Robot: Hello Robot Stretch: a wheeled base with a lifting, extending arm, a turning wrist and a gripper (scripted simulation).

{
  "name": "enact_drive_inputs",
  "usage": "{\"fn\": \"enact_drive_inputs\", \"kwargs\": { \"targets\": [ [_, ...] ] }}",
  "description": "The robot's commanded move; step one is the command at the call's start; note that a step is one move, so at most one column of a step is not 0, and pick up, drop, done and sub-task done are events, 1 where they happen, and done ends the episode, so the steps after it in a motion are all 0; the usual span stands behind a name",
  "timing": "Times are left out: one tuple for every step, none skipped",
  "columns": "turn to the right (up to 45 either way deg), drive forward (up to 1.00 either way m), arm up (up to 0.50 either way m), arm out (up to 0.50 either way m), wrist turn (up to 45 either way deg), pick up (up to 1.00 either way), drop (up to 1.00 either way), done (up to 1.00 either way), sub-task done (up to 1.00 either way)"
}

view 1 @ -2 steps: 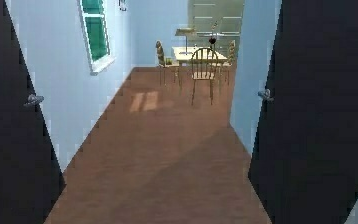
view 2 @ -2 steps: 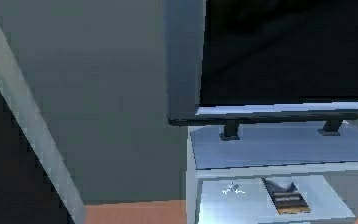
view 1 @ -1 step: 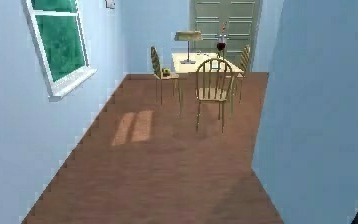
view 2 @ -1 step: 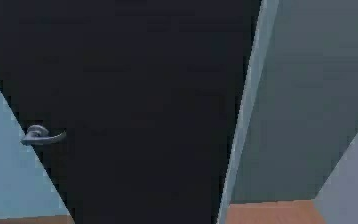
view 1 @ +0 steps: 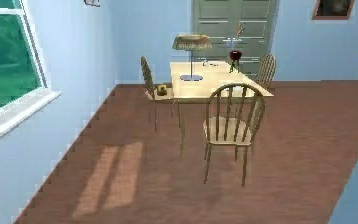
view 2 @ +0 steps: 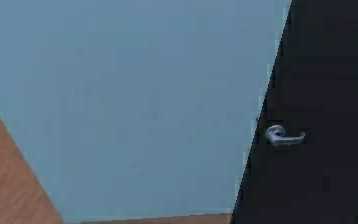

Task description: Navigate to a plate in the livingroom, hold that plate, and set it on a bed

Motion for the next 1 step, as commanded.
{"fn": "enact_drive_inputs", "kwargs": {
  "targets": [
    [0.0,0.95,0.0,0.0,0.0,0.0,0.0,0.0,0.0]
  ]
}}
